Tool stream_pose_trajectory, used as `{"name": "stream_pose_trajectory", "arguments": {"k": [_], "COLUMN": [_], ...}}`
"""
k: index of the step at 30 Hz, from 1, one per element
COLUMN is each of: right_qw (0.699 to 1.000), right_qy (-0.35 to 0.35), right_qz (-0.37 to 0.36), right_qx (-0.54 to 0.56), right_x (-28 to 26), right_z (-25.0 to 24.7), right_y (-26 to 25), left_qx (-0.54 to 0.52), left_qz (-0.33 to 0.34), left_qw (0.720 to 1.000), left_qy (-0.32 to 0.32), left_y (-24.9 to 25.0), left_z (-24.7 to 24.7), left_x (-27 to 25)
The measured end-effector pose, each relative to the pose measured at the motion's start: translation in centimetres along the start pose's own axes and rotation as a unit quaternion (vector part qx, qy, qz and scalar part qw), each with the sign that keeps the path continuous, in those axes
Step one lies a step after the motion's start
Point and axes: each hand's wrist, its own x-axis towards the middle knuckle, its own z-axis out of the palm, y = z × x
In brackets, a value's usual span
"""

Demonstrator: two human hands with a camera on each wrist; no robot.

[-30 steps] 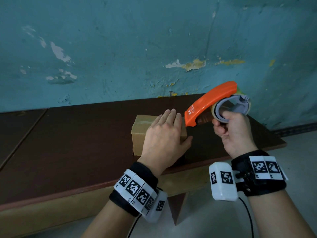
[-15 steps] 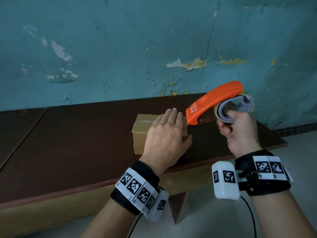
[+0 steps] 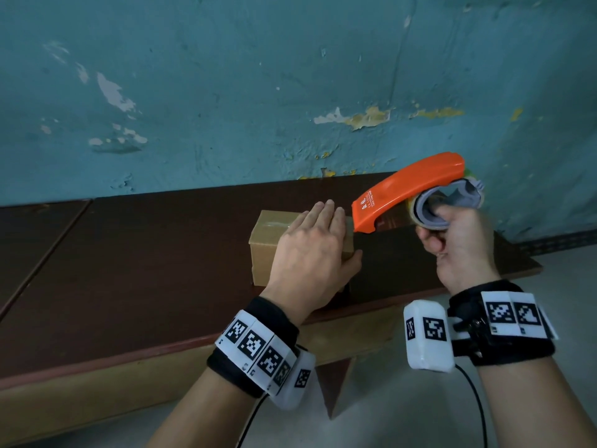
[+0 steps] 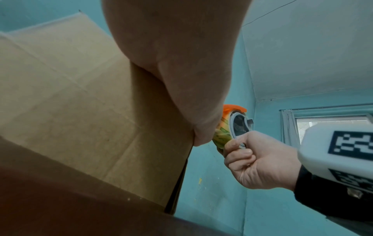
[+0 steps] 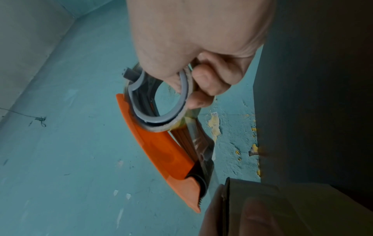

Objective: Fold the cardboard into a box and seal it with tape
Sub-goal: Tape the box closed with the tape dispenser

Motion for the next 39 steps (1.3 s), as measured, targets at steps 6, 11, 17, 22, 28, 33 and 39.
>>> {"name": "stream_pose_trajectory", "arguments": {"k": [6,11,17,22,28,33,39], "right_qw": [0.996,0.996,0.993,0.989,0.971,0.937,0.917], "right_qy": [0.091,0.089,0.087,0.086,0.08,0.07,0.068], "right_qz": [-0.012,-0.02,-0.06,-0.089,-0.149,-0.175,-0.19], "right_qx": [-0.005,-0.008,-0.055,-0.084,-0.171,-0.294,-0.344], "right_x": [1.3,1.1,1.1,0.9,1.1,1.4,1.8], "right_z": [-2.2,-2.1,-2.5,-2.6,-2.9,-2.8,-2.4], "right_y": [-1.1,-0.9,-0.7,-0.8,-0.1,0.8,1.5], "left_qx": [0.002,0.004,0.0,-0.004,0.001,-0.001,-0.004], "left_qz": [-0.016,-0.014,-0.017,-0.023,-0.017,-0.013,-0.015], "left_qw": [1.0,1.0,1.0,1.0,1.0,1.0,1.0], "left_qy": [0.0,-0.004,0.004,0.004,0.002,0.002,0.002], "left_y": [-0.7,-0.6,-0.7,-0.7,-0.7,-0.7,-0.7], "left_z": [-0.1,-0.2,-0.1,-0.1,-0.3,-0.3,-0.4], "left_x": [0.1,0.1,0.1,0.1,0.1,0.0,0.0]}}
